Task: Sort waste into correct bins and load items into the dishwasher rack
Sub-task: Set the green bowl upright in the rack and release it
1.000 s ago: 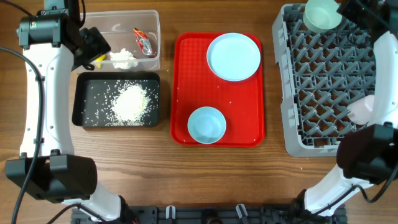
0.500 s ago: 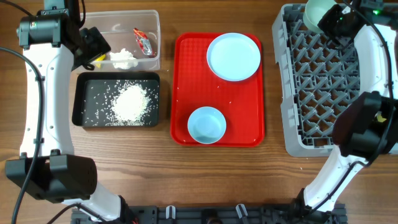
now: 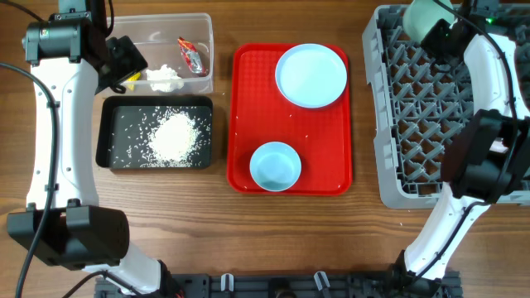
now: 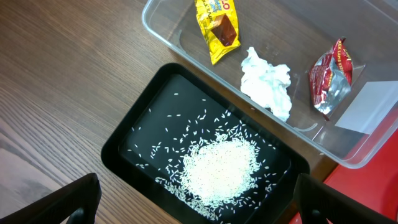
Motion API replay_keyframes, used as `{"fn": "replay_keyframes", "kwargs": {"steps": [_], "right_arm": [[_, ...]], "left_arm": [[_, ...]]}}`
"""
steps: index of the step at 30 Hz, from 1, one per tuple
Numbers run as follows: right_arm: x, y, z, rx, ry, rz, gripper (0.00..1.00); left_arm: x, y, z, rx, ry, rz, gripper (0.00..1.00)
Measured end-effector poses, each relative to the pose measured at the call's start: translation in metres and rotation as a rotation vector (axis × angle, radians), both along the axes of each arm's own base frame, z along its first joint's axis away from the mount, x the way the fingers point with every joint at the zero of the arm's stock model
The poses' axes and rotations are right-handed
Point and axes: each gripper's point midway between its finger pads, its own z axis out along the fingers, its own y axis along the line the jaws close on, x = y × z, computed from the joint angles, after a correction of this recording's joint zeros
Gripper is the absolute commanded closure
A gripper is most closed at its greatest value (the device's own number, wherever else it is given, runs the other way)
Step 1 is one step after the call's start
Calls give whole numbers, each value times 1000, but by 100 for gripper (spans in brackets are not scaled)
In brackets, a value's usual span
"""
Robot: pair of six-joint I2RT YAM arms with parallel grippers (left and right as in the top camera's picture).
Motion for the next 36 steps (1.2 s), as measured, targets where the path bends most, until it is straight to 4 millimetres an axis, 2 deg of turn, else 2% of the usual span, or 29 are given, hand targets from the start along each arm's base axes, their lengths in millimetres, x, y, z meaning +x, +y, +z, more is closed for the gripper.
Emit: {"fn": "replay_keyframes", "kwargs": {"steps": [1, 3, 5, 6, 8, 11, 14, 17, 20, 22, 24, 25, 26, 27, 31, 36], "right_arm": [[-3, -6, 3, -42, 11, 5, 96], [-13, -20, 36, -173, 4, 3, 95], [-17, -23, 64, -234, -30, 9, 64], [-18, -23, 84, -258, -64, 7, 54], [-16, -19, 93, -241, -96, 8, 41], [-9, -9, 91, -166, -132, 5, 37], [0, 2, 81, -76, -155, -4, 38], [20, 10, 53, 23, -175, -19, 45], [29, 16, 45, 87, -198, -41, 57], [31, 18, 38, 113, -193, -52, 66], [31, 18, 30, 124, -180, -60, 72], [31, 18, 26, 128, -174, -65, 84], [32, 17, 19, 134, -164, -67, 93], [33, 17, 17, 136, -164, -72, 96], [40, 16, 21, 124, -196, -53, 96], [33, 11, 25, 50, -170, 4, 96]], "left_arm": [[0, 0, 0, 0, 0, 0, 0], [0, 0, 0, 0, 0, 0, 0], [0, 0, 0, 0, 0, 0, 0], [0, 0, 0, 0, 0, 0, 0], [0, 0, 0, 0, 0, 0, 0], [0, 0, 0, 0, 0, 0, 0], [0, 0, 0, 0, 0, 0, 0], [0, 0, 0, 0, -1, 0, 0], [0, 0, 0, 0, 0, 0, 0], [0, 0, 0, 0, 0, 0, 0], [0, 0, 0, 0, 0, 0, 0], [0, 0, 0, 0, 0, 0, 0], [0, 0, 0, 0, 0, 0, 0], [0, 0, 0, 0, 0, 0, 0], [0, 0, 0, 0, 0, 0, 0], [0, 0, 0, 0, 0, 0, 0]]}}
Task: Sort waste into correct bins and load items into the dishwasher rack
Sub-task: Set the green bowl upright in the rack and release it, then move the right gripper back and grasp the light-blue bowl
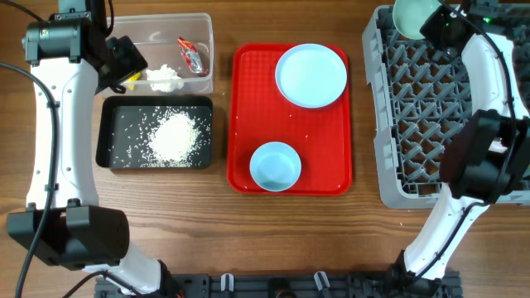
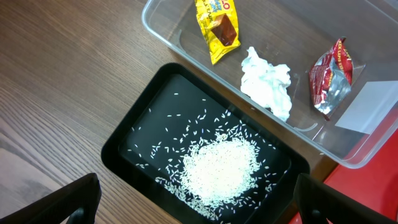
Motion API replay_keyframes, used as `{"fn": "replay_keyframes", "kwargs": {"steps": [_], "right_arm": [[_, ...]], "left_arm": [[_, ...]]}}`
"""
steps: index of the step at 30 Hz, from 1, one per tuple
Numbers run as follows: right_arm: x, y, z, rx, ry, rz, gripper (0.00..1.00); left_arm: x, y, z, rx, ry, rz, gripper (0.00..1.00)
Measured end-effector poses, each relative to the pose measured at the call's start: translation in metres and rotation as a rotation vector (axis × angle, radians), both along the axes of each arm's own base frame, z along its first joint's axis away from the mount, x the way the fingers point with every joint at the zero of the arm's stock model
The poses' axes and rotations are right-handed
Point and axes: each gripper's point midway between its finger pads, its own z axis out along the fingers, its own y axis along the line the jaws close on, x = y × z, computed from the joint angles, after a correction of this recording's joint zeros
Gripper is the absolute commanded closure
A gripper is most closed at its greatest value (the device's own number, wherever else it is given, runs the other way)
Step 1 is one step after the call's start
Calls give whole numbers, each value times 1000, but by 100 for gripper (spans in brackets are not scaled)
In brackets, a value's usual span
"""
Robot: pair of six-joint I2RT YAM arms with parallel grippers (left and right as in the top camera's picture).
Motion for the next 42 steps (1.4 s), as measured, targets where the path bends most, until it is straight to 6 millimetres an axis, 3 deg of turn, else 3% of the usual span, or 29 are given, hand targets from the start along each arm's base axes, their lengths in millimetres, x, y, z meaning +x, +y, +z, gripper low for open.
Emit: {"fn": "replay_keyframes", "kwargs": {"steps": [2, 7, 10, 12, 14, 20, 31, 35, 42], "right_arm": [[-10, -8, 13, -64, 19, -7, 96], [-60, -36, 91, -396, 77, -107, 96], [-63, -13, 124, -676, 101, -106, 96], [-49, 28, 151, -910, 76, -61, 96], [-36, 61, 167, -1084, 68, -21, 96], [-23, 37, 107, -1302, 343, 20, 96], [-19, 32, 91, -1325, 390, 44, 96], [-25, 33, 67, -1324, 436, 98, 96], [-28, 33, 56, -1323, 456, 123, 96]], "left_arm": [[0, 0, 0, 0, 0, 0, 0], [0, 0, 0, 0, 0, 0, 0], [0, 0, 0, 0, 0, 0, 0], [0, 0, 0, 0, 0, 0, 0], [0, 0, 0, 0, 0, 0, 0], [0, 0, 0, 0, 0, 0, 0], [0, 0, 0, 0, 0, 0, 0], [0, 0, 0, 0, 0, 0, 0], [0, 0, 0, 0, 0, 0, 0]]}}
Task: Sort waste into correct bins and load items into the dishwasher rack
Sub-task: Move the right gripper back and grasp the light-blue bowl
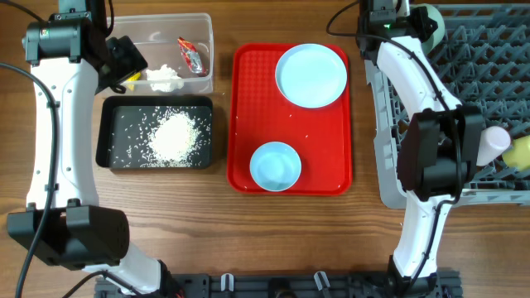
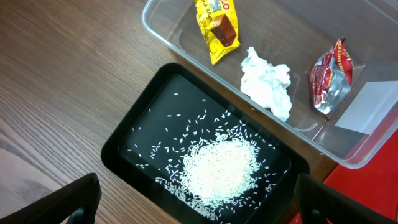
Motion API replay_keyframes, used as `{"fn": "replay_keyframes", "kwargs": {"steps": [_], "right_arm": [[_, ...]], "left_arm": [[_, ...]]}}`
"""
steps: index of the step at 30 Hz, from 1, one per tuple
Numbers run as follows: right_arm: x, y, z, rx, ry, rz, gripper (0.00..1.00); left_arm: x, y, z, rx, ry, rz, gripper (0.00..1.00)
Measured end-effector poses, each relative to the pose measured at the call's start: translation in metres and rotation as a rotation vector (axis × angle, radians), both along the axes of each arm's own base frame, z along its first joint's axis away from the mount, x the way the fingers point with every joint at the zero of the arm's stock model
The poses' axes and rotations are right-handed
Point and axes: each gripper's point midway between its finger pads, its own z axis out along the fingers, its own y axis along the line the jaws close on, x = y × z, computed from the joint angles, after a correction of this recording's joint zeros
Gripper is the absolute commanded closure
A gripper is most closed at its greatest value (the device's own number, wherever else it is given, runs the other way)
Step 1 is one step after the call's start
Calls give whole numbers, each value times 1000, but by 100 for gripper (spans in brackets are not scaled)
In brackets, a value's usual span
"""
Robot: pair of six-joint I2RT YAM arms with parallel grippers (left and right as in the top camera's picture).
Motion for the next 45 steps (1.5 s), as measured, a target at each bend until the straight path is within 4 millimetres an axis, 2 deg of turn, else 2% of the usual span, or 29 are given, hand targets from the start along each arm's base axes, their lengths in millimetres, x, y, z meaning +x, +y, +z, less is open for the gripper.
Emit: {"fn": "replay_keyframes", "kwargs": {"steps": [3, 5, 7, 8, 10, 11, 13, 17, 20, 22, 23, 24, 26, 28, 30, 31, 32, 34, 36, 39, 42, 45], "right_arm": [[-3, 4, -5, 0, 44, 12, 95], [-6, 16, -11, 3, 89, 42, 68], [-8, 37, -22, 22, 164, 104, 53], [-10, 50, -28, 34, 202, 142, 40], [-12, 73, -36, 55, 244, 198, 26], [-14, 83, -39, 64, 258, 221, 15], [-16, 96, -42, 82, 255, 235, 7], [-21, 105, -49, 132, 234, 230, 3], [-26, 125, -62, 250, 238, 266, 2], [-36, 149, -56, 378, 236, 315, 2], [-48, 173, -41, 521, 226, 366, 3], [-56, 186, -31, 610, 225, 400, 6], [-84, 221, -11, 857, 272, 486, 13], [-116, 256, -8, 1083, 381, 542, 20], [-149, 273, -26, 1185, 519, 526, 23], [-182, 287, -54, 1238, 647, 490, 24], [-202, 296, -75, 1259, 721, 466, 26], [-233, 304, -114, 1284, 813, 426, 34], [-256, 306, -141, 1325, 872, 387, 47], [-263, 307, -153, 1355, 880, 374, 63], [-267, 302, -163, 1335, 880, 362, 66], [-258, 294, -166, 1282, 845, 360, 66]], "left_arm": [[0, 0, 0, 0, 1, 0, 0], [0, 0, 0, 0, 0, 0, 0], [0, 0, 0, 0, 0, 0, 0], [0, 0, 0, 0, 0, 0, 0], [0, 0, 0, 0, 0, 0, 0], [0, 0, 0, 0, 0, 0, 0], [0, 0, 0, 0, 0, 0, 0], [0, 0, 0, 0, 0, 0, 0], [0, 0, 0, 0, 0, 0, 0], [0, 0, 0, 0, 1, 0, 0], [0, 0, 0, 0, 0, 0, 0], [0, 0, 0, 0, 0, 0, 0], [0, 0, 0, 0, 0, 0, 0], [0, 0, 0, 0, 0, 0, 0], [0, 0, 0, 0, 0, 0, 0], [0, 0, 0, 0, 0, 0, 0], [0, 0, 0, 1, -1, 0, 0], [0, 0, 0, 0, -1, 0, 0], [0, 0, 0, 0, 0, 0, 0], [0, 0, 0, 0, 0, 0, 0], [0, 0, 0, 0, 0, 0, 0], [0, 0, 0, 0, 0, 0, 0]]}}
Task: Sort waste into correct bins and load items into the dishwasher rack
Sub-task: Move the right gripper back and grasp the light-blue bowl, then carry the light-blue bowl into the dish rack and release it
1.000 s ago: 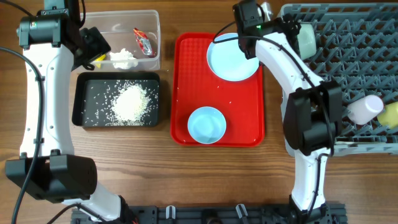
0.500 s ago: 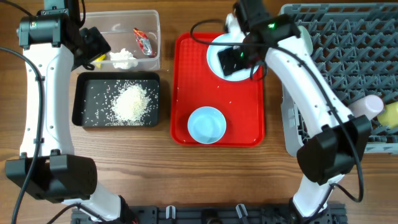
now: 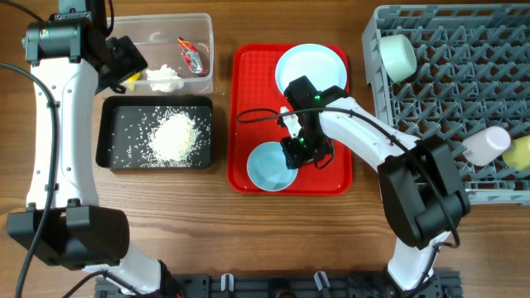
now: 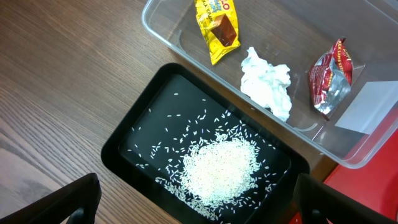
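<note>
On the red tray [image 3: 248, 99] lie a pale blue plate [image 3: 321, 60] at the back and a pale blue bowl [image 3: 267, 168] at the front. My right gripper [image 3: 302, 151] hangs at the bowl's right rim; its jaws are too dark to read. A pale green cup [image 3: 397, 56] lies in the grey dishwasher rack [image 3: 447, 99] at its top left. My left gripper [image 4: 199, 214] is open and empty above the black tray of rice [image 4: 217, 168]. The clear bin [image 4: 373, 124] holds a yellow wrapper [image 4: 216, 28], a white tissue [image 4: 267, 81] and a red wrapper [image 4: 329, 78].
A pink item [image 3: 489, 142] and a yellow item [image 3: 522, 153] sit at the rack's right edge. The black tray [image 3: 157, 132] and the clear bin [image 3: 166, 50] stand left of the red tray. The right arm crosses the plate's lower edge.
My right gripper was at the rack's top left corner by the green cup. It is now over the red tray at the bowl's rim, and the cup lies alone in the rack. The left arm is unmoved.
My right gripper held the green cup above the rack's back left corner at the first two moments. Then it was at that corner with the cup low over the rack. Now the cup rests in the rack and the gripper is at the bowl. The left gripper stayed open throughout.
</note>
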Motion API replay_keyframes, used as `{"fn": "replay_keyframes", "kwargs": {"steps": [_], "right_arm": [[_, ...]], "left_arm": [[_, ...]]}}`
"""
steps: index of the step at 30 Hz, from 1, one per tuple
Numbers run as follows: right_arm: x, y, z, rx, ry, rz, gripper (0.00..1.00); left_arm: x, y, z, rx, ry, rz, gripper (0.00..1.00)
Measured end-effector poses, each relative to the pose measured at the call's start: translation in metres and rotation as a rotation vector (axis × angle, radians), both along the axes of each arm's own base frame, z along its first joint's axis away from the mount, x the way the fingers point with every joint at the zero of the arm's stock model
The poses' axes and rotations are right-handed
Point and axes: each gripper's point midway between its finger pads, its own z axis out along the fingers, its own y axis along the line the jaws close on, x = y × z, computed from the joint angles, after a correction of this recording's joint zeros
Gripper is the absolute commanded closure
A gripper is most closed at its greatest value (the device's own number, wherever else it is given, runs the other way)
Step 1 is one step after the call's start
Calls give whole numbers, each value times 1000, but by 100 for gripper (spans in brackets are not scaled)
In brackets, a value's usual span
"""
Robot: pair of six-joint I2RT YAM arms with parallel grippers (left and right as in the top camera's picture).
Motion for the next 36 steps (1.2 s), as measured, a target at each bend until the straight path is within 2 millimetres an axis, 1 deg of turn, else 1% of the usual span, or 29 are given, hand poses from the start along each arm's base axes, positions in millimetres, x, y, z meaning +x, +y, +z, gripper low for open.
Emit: {"fn": "replay_keyframes", "kwargs": {"steps": [2, 3, 4, 5, 6, 9, 12, 13, 14, 15, 16, 17, 18, 19, 20, 22, 24, 25, 26, 27, 28, 29, 30, 31, 32, 33, 35, 36], "right_arm": [[5, -5, -1, -21, -17, -6, 69], [8, -9, -2, -40, -33, -12, 75], [11, -12, -3, -57, -48, -14, 88], [14, -13, -3, -62, -56, -17, 96], [17, -13, -2, -67, -71, -23, 96], [19, -13, 0, -66, -81, -26, 96], [34, -24, 11, -136, -154, -35, 96], [46, -30, 23, -179, -210, -43, 96], [65, -41, 49, -241, -313, -62, 96], [77, -49, 71, -285, -385, -82, 96], [93, -64, 106, -354, -506, -128, 96], [105, -83, 150, -425, -648, -193, 96], [109, -103, 184, -494, -757, -254, 96], [109, -127, 220, -598, -868, -323, 96], [107, -146, 242, -694, -937, -367, 96], [105, -169, 264, -850, -1012, -418, 96], [108, -184, 272, -922, -1051, -459, 96], [109, -200, 273, -976, -1048, -481, 96], [108, -217, 269, -1022, -1026, -497, 96], [104, -244, 262, -1084, -976, -525, 96], [99, -263, 255, -1120, -938, -552, 96], [94, -290, 247, -1156, -892, -604, 96], [89, -308, 242, -1182, -861, -636, 96], [86, -321, 237, -1195, -846, -669, 96], [85, -327, 233, -1199, -839, -688, 96], [90, -332, 228, -1193, -851, -700, 96], [94, -333, 219, -1191, -861, -680, 96], [96, -332, 211, -1196, -857, -651, 96]], "left_arm": [[0, 0, 0, 0, 0, 0, 0], [0, 0, 0, 0, 0, 0, 0], [0, 0, 0, 0, 0, 0, 0], [0, 0, 0, 0, 0, 0, 0], [0, 0, 0, 0, 0, 0, 0], [0, 0, 0, 0, 0, 0, 0], [0, 0, 0, 0, 0, 0, 0], [0, 0, 0, 0, 0, 0, 0], [0, 0, 0, 0, 0, 0, 0], [0, 0, 0, 0, 0, 0, 0], [0, 0, 0, 0, 0, 0, 0], [0, 0, 0, 0, 0, 0, 0], [0, 0, 0, 0, 0, 0, 0], [0, 0, 0, 0, 0, 0, 0], [0, 0, 0, 0, 0, 0, 0], [0, 0, 0, 0, 0, 0, 0], [0, 0, 0, 0, 0, 0, 0], [0, 0, 0, 0, 0, 0, 0], [0, 0, 0, 0, 0, 0, 0], [0, 0, 0, 0, 0, 0, 0], [0, 0, 0, 0, 0, 0, 0], [0, 0, 0, 0, 0, 0, 0], [0, 0, 0, 0, 0, 0, 0], [0, 0, 0, 0, 0, 0, 0], [0, 0, 0, 0, 0, 0, 0], [0, 0, 0, 0, 0, 0, 0], [0, 0, 0, 0, 0, 0, 0], [0, 0, 0, 0, 1, 0, 0]]}}
